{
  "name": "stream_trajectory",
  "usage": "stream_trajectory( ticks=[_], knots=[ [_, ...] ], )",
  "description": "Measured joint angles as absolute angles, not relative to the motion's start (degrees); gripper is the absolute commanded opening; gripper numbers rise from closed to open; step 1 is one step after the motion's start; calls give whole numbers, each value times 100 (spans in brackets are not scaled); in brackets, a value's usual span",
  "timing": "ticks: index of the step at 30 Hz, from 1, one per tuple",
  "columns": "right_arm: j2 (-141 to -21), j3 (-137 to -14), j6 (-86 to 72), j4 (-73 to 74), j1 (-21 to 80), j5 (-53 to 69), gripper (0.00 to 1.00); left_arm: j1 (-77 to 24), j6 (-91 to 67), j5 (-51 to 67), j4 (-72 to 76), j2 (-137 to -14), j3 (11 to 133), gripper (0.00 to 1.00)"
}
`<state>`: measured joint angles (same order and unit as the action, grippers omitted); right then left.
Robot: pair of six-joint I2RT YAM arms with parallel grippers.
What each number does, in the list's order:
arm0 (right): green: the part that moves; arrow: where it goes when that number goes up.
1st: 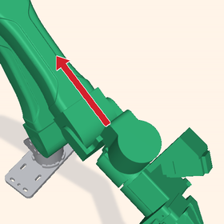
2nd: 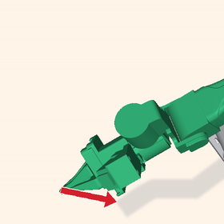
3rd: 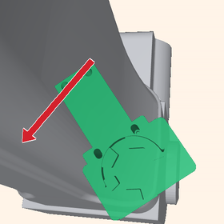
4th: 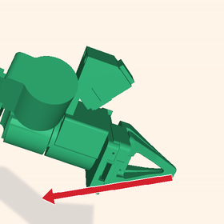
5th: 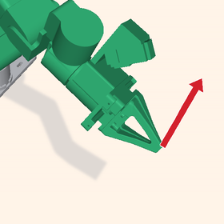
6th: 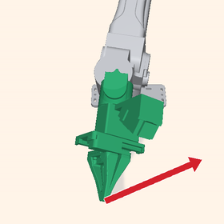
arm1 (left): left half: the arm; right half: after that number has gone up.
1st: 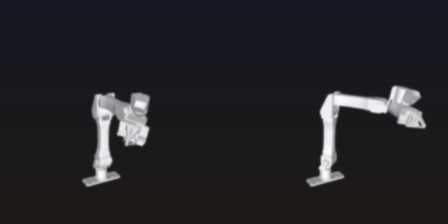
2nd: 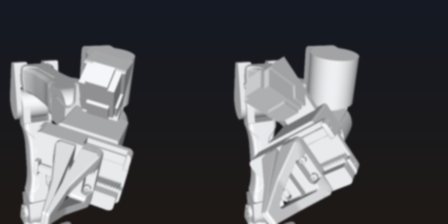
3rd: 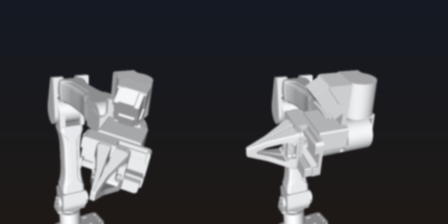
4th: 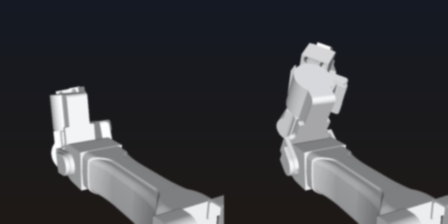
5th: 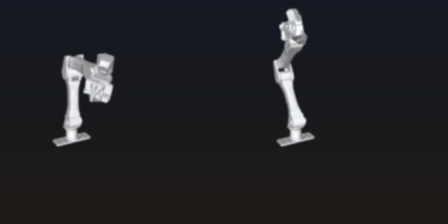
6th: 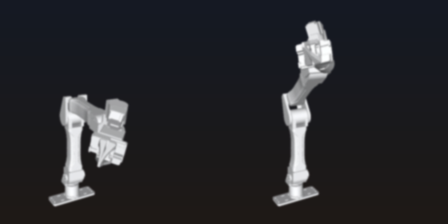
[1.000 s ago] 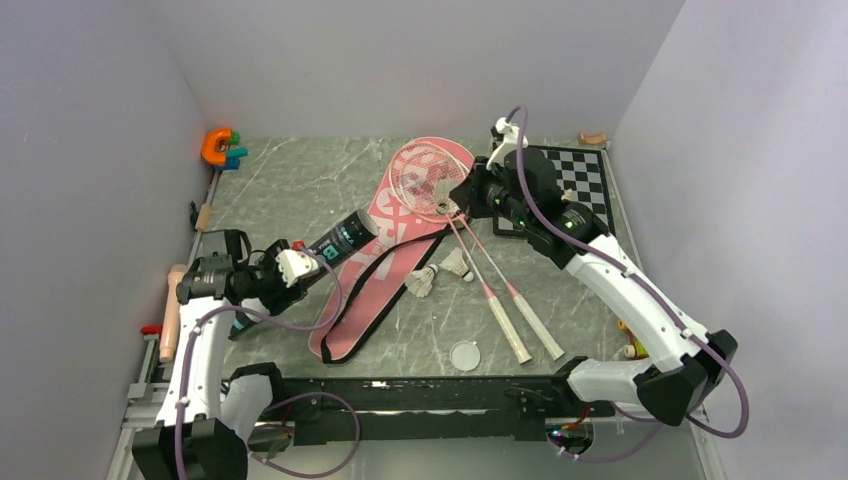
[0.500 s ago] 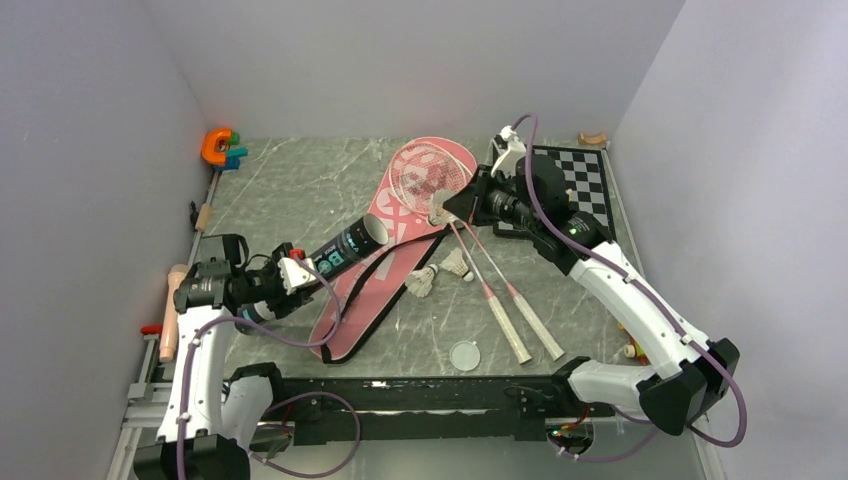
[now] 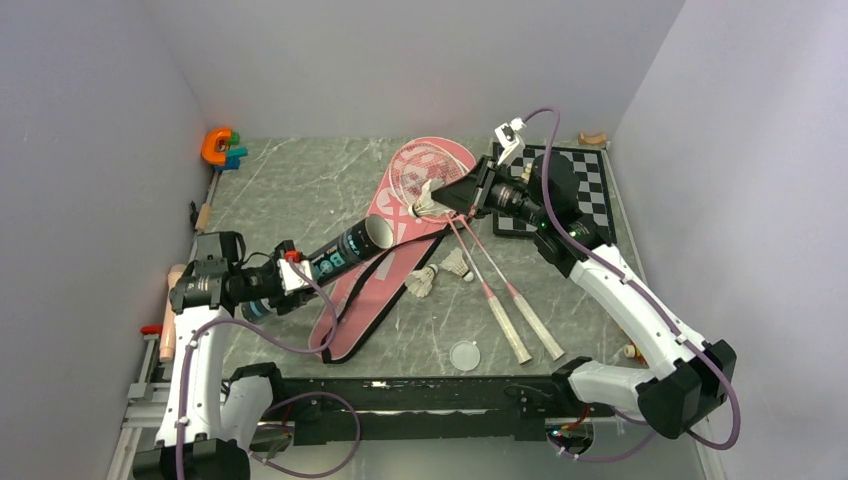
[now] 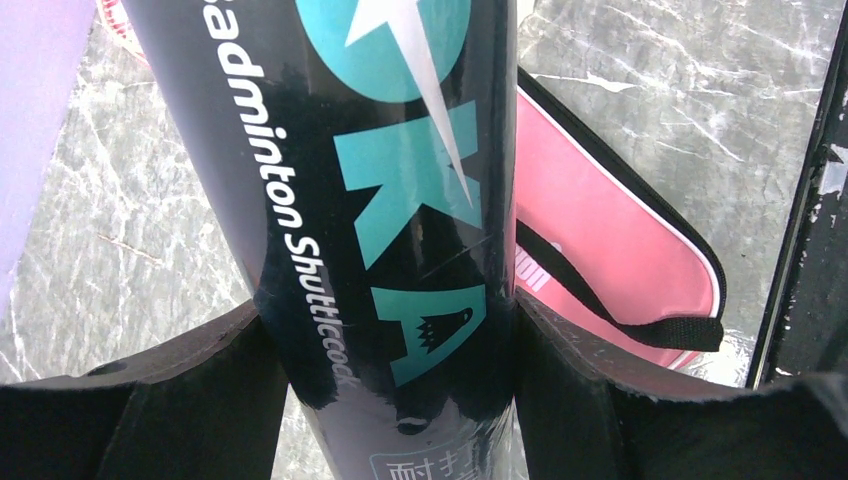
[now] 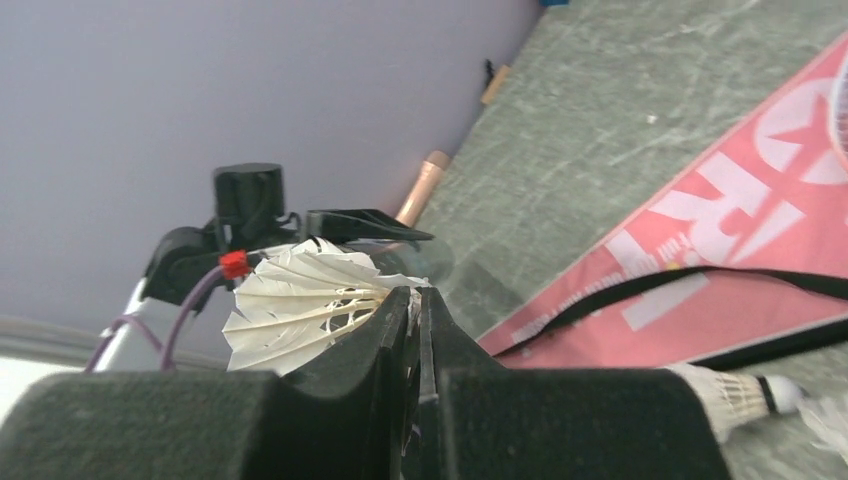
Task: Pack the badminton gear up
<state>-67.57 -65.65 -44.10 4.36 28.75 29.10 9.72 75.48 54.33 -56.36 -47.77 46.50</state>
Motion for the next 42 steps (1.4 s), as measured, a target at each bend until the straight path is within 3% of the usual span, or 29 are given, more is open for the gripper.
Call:
stream_trajectory(
  ticks=[20, 33, 42],
  knots=[
    [-7363, -6416, -5013, -740, 3760, 3052, 7, 978, 7067, 5428, -5000, -4827, 4329, 17],
    [-7212, -7057, -4101, 475, 3857, 2338, 6, 947, 6956, 5395, -4799, -4845, 4178, 17],
    [-7142, -7061, -4069, 473, 3962, 2305, 6, 537, 6683, 5002, -4560, -5004, 4145, 17]
  ],
)
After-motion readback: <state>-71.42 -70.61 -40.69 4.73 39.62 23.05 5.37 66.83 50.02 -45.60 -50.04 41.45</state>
